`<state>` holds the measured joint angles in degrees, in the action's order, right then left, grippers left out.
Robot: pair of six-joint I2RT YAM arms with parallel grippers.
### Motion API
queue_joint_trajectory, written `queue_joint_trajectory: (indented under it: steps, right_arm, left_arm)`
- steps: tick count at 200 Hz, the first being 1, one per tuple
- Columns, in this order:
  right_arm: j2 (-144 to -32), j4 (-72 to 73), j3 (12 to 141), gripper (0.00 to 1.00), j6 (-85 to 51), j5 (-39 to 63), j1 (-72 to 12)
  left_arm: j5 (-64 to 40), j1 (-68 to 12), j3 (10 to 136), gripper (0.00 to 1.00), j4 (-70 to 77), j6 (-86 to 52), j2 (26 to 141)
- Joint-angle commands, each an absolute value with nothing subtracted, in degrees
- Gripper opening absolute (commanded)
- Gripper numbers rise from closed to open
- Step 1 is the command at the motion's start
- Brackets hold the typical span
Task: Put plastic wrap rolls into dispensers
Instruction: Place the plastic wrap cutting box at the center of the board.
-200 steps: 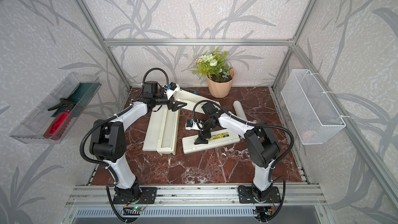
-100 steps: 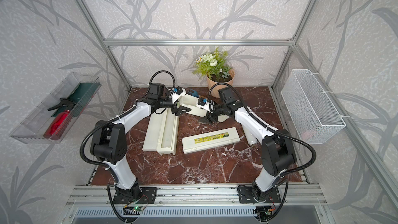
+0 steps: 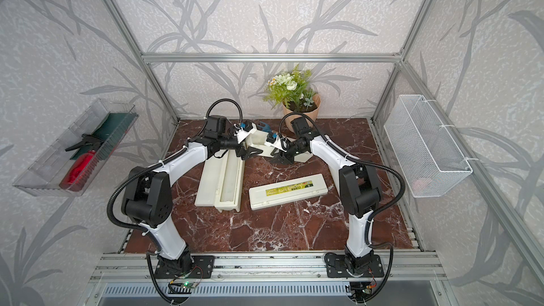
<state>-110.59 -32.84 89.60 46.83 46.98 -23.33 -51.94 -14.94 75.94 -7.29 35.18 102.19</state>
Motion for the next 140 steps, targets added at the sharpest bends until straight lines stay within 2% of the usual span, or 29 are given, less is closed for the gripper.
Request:
queue_joint_trajectory:
  steps: [1,35,56,73,98,117,126,140]
  right_arm:
    - [-105.92,-29.97,88.58,0.49,46.66,48.69,-21.56]
    - [-98.82,-20.74,79.45,0.64,45.35,44.70,-21.17]
    - [-101.94,-23.31,81.36,0.65,46.63,45.59,-21.25]
    - [-106.27,-27.92,86.58,0.59,46.35,46.37,-21.34]
    - [-109.77,-29.75,89.82,0.56,47.22,46.76,-21.69]
    - [-111.82,-33.57,91.96,0.48,49.65,47.02,-21.71]
    - [-113.06,-36.64,93.55,0.42,51.22,47.18,-21.71]
    - [-114.91,-41.22,95.98,0.26,53.11,47.03,-21.71]
  left_arm:
    - [-50.89,-15.64,74.54,0.00,-12.20,37.55,100.81]
    - [-50.71,-15.81,74.03,0.00,-12.52,37.58,100.57]
    - [-50.63,-16.17,73.67,0.00,-12.48,37.71,100.40]
    - [-50.46,-16.50,73.48,0.00,-12.48,37.79,100.30]
    - [-50.28,-16.96,73.65,0.00,-12.75,38.02,100.58]
    - [-49.95,-17.29,73.83,0.00,-12.30,37.72,100.69]
    - [-49.87,-17.36,73.83,0.00,-11.67,37.25,100.73]
    - [-49.79,-17.40,73.98,0.00,-10.59,36.20,100.90]
